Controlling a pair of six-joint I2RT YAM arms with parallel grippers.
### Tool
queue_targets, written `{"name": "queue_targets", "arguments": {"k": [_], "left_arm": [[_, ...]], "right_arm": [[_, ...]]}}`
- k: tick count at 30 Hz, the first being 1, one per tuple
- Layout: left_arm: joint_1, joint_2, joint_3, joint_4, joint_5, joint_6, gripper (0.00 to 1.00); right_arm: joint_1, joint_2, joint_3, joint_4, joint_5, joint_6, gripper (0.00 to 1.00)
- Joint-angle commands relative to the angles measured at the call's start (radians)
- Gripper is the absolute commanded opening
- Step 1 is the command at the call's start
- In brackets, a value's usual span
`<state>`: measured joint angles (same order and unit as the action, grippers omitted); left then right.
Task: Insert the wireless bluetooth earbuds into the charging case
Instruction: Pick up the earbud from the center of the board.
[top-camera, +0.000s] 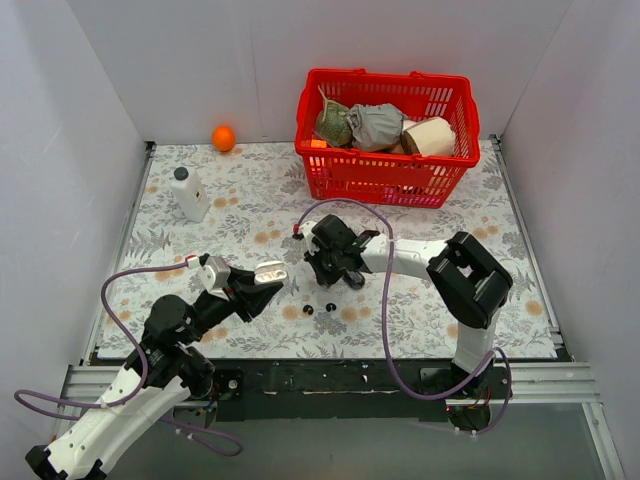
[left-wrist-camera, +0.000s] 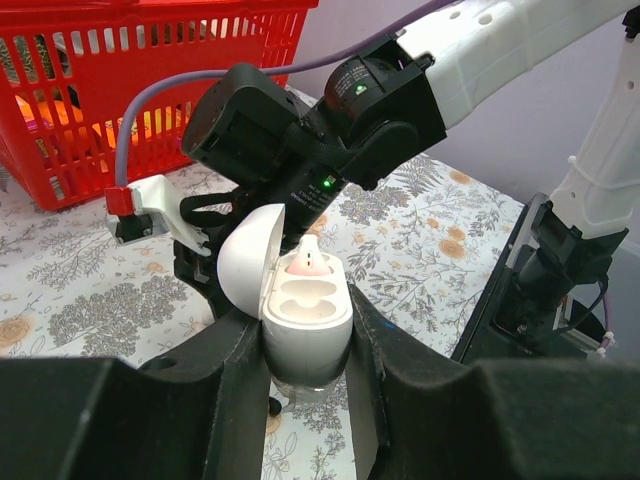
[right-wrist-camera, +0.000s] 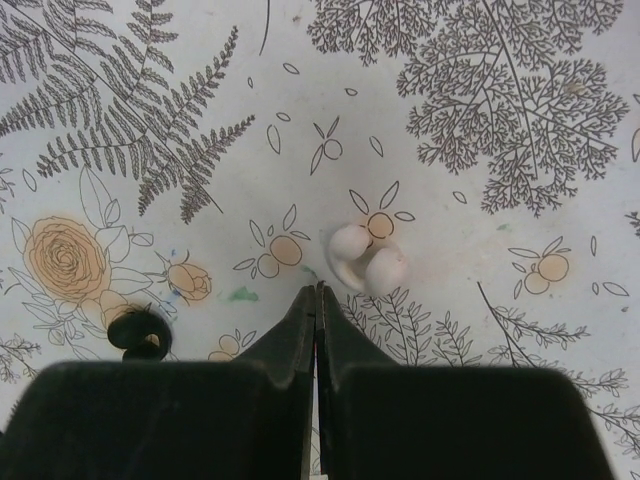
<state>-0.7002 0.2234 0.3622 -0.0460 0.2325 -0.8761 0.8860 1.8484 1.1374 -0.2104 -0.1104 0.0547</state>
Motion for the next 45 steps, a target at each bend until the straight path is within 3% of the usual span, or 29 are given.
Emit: {"name": "queue_targets", "arguments": {"k": [1,18,28,29,30,33,36,41,45], "left_arm": [[0.001,0.005,0.023,0.001,0.010,-0.004,0.00],[0.001,0.008,0.017,0.001,-0.001,0.000,0.00],[0.001,0.013,0.017,0.001,-0.007,-0.001,0.00],[0.001,0.013,0.017,0.001,-0.007,-0.003,0.00],[0.001,0.011,0.018,0.001,-0.009,-0.003,0.00],[0.001,0.014,0.018,0.003,-0.005,-0.001,0.00],[0.001,0.019,0.020,0.006,-0.004,-0.001,0.00],[0.001,0.024,0.015,0.014,-0.004,-0.004,0.00],[0.001,0.024,0.014,0.015,0.001,-0.004,0.00]], "right_arm": [[0.005,0.037,0.041,0.003,0.021,0.016,0.01],[-0.018,0.080,0.082,0.051,0.172,0.151,0.01],[-0.036,0.058,0.079,0.123,0.118,0.152,0.01],[-0.035,0.034,0.070,0.138,0.068,0.146,0.03],[-0.033,0.020,0.061,0.147,0.060,0.143,0.13],[-0.032,-0.035,0.032,0.164,0.051,0.135,0.30],[-0.032,-0.072,0.025,0.155,0.067,0.131,0.35],[-0.032,-0.061,0.050,0.082,0.164,0.129,0.36],[-0.033,-0.046,0.042,0.085,0.155,0.143,0.35]]}}
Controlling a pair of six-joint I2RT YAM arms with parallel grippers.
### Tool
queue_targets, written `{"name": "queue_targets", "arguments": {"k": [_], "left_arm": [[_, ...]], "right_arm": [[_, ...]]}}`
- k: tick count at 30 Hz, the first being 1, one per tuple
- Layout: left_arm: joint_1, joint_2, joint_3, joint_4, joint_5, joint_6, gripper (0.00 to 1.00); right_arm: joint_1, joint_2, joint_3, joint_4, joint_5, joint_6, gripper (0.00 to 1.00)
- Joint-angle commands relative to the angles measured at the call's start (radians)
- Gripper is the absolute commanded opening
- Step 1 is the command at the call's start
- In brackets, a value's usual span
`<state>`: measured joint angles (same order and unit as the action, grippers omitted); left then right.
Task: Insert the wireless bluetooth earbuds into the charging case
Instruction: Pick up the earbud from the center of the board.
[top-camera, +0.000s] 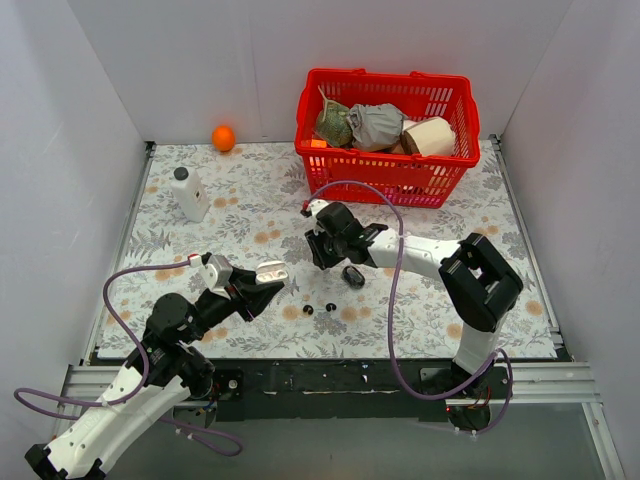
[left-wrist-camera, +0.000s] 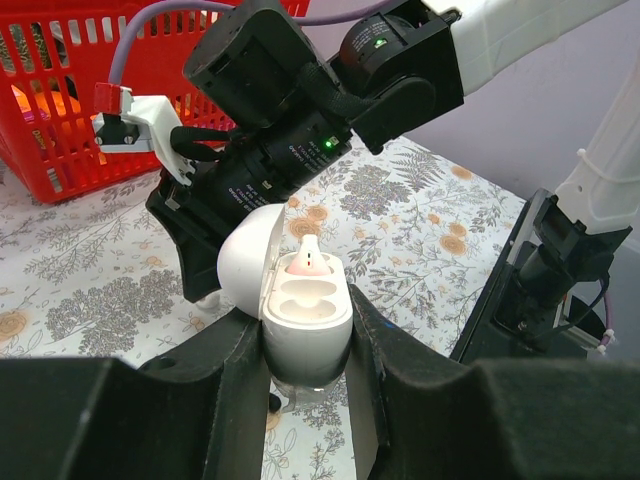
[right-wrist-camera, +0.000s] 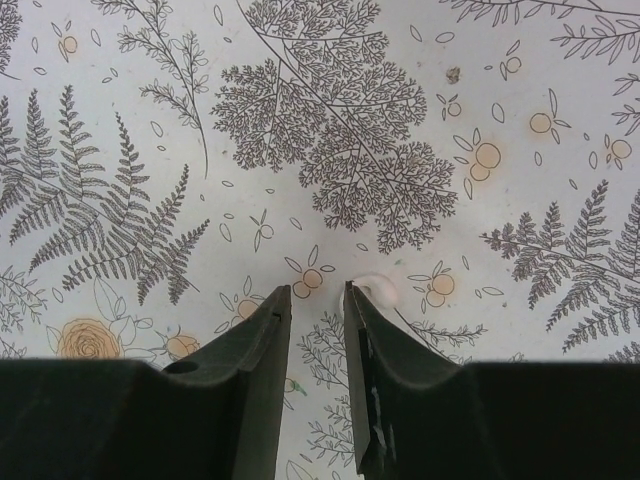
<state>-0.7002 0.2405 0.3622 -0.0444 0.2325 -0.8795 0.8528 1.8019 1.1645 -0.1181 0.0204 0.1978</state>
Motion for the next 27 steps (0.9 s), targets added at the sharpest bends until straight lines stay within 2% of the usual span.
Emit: {"name": "queue_targets", "arguments": {"k": [1,10,27], "left_arm": [[0.001,0.005,0.015,0.012,0.001,0.001,0.00],[-0.001,-0.010,0.020,-0.005,-0.001,0.005,0.00],[0.001,0.010,0.023,-0.002,0.007,0.004,0.00]], "right_arm": [[0.000,0.008,0.018,-0.006,0.024,0.005,0.35],[-0.012,0.051,0.041,-0.028,0.044,0.018,0.35],[-0.017,0.033,-0.005,-0.032,0.056,0.029,0.34]]}}
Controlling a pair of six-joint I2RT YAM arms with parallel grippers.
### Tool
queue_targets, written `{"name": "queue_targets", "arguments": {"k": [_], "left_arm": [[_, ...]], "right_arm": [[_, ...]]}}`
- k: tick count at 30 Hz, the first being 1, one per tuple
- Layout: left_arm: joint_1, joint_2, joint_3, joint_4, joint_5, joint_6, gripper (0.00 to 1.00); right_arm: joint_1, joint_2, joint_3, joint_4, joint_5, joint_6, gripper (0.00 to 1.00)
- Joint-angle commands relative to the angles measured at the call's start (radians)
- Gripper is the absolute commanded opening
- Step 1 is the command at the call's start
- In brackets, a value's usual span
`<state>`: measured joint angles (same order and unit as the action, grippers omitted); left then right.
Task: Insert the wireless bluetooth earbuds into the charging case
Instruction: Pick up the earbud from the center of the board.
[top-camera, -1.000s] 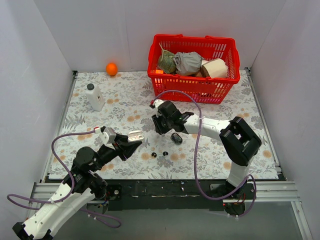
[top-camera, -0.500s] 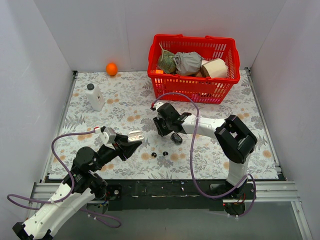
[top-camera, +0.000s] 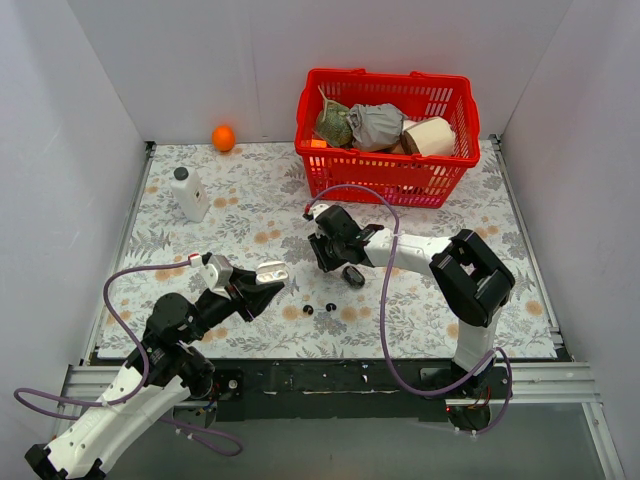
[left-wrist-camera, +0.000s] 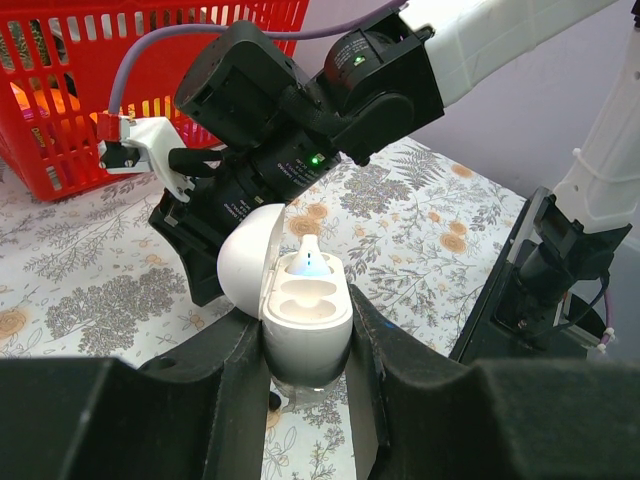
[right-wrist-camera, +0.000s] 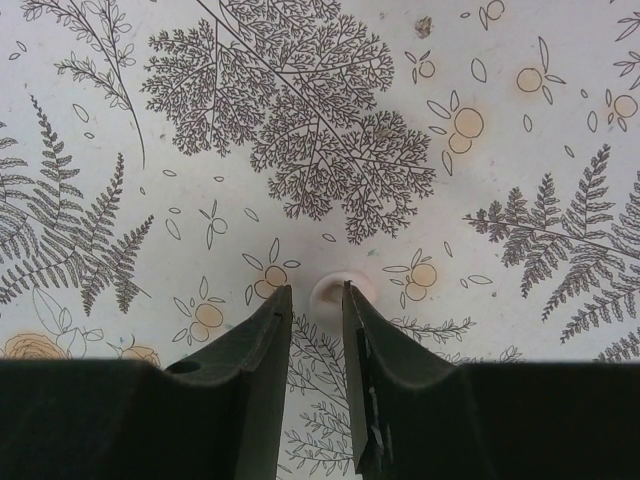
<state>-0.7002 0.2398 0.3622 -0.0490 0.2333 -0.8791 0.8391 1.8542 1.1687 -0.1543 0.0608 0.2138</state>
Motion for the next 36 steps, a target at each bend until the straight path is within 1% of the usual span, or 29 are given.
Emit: {"name": "queue_targets", "arguments": {"k": [1,18,22,26,30,32,33,35,36], "left_arm": [[0.001,0.012,0.023,0.001,0.006,0.003,0.00],[0.001,0.012,0.018,0.009,0.003,0.000,0.00],[-0.001,0.018,0.018,0.012,0.006,-0.001,0.00],[0.001,0.015,0.017,0.012,0.008,-0.004,0.00],[-0.001,0.013,0.015,0.012,0.006,-0.006,0.00],[0.001,0.012,0.015,0.011,0.009,-0.008,0.00],[0.001,0.010,0.014,0.011,0.009,-0.008,0.00],[0.001,0.010,0.015,0.011,0.009,-0.008,0.00],[-0.001,0.010,0.015,0.011,0.008,-0.008,0.00]], "right_arm": [[-0.003,-0.021,-0.010,0.002,0.022,0.012,0.34],[-0.003,-0.058,-0.043,-0.014,0.051,0.018,0.34],[-0.003,-0.061,-0.043,-0.017,0.062,0.018,0.32],[-0.003,-0.064,-0.044,-0.024,0.077,0.022,0.28],[-0.003,-0.070,-0.049,-0.027,0.093,0.025,0.20],[-0.003,-0.070,-0.047,-0.033,0.103,0.029,0.18],[-0.003,-0.072,-0.047,-0.036,0.106,0.030,0.15],[-0.003,-0.075,-0.049,-0.040,0.114,0.030,0.11],[-0.003,-0.076,-0.049,-0.044,0.114,0.033,0.06]]}}
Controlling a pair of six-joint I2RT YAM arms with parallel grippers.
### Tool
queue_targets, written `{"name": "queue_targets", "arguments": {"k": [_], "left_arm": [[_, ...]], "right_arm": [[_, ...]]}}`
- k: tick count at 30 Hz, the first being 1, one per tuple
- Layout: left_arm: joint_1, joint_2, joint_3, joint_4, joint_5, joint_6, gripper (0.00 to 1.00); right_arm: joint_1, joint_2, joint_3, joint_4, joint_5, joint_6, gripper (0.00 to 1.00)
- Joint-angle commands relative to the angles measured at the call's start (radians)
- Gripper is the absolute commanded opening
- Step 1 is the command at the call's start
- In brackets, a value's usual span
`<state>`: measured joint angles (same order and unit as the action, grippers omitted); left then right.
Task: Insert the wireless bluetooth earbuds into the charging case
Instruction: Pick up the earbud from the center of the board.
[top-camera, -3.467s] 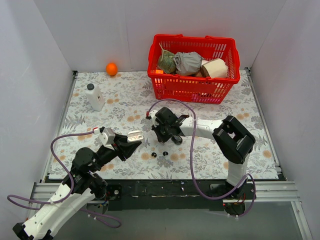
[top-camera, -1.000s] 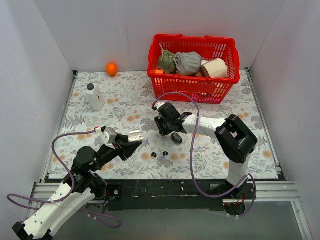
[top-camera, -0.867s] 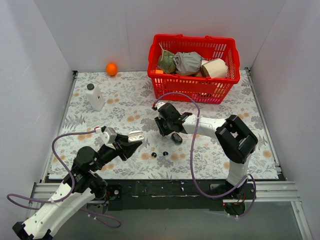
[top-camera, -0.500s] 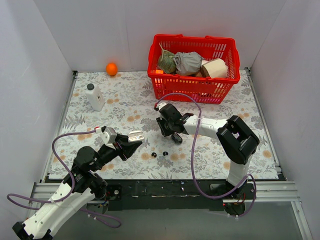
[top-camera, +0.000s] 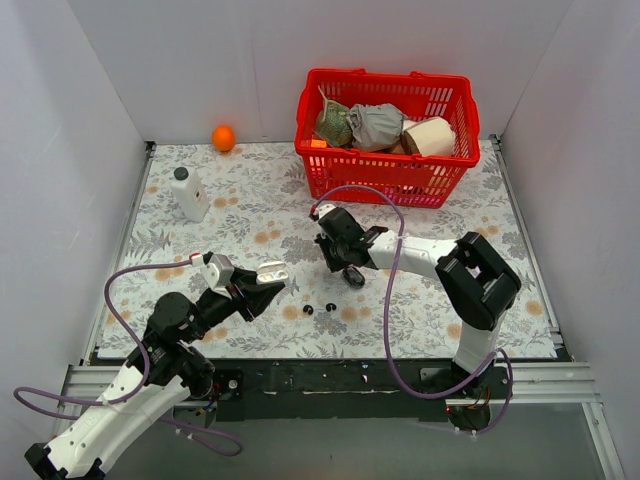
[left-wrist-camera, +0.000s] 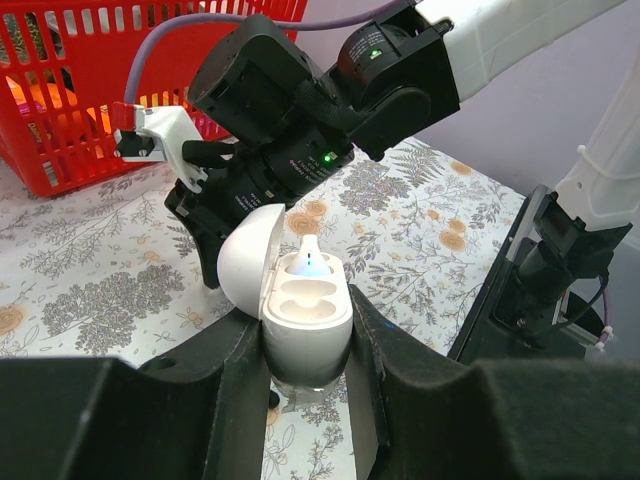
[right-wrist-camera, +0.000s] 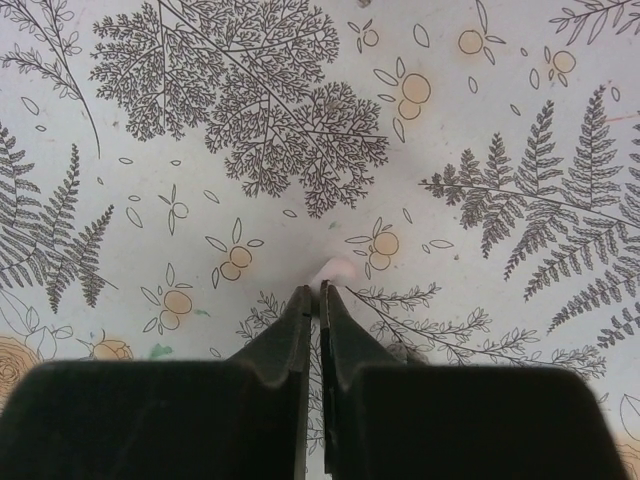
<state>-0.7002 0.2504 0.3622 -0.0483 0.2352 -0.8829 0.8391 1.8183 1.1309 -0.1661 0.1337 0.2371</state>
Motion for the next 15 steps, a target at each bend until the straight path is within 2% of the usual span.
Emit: {"name": "queue_targets", "arguments": {"k": [1,3,11,15], "left_arm": [[0.001,0.000,0.015,0.008,0.006,-0.004,0.00],[0.001,0.001,0.017,0.010,0.006,-0.004,0.00],[0.001,0.000,0.020,0.007,0.009,-0.004,0.00],[0.001,0.000,0.027,0.010,0.018,0.002,0.00]], "right_arm": [[-0.002,-0.042,-0.013,-0.033,0.044,0.010,0.04],[-0.003,-0.043,-0.014,-0.041,0.050,0.011,0.01],[-0.006,-0.065,-0.029,-0.062,0.070,0.024,0.01],[-0.006,-0.212,-0.045,-0.041,0.000,0.015,0.01]]}}
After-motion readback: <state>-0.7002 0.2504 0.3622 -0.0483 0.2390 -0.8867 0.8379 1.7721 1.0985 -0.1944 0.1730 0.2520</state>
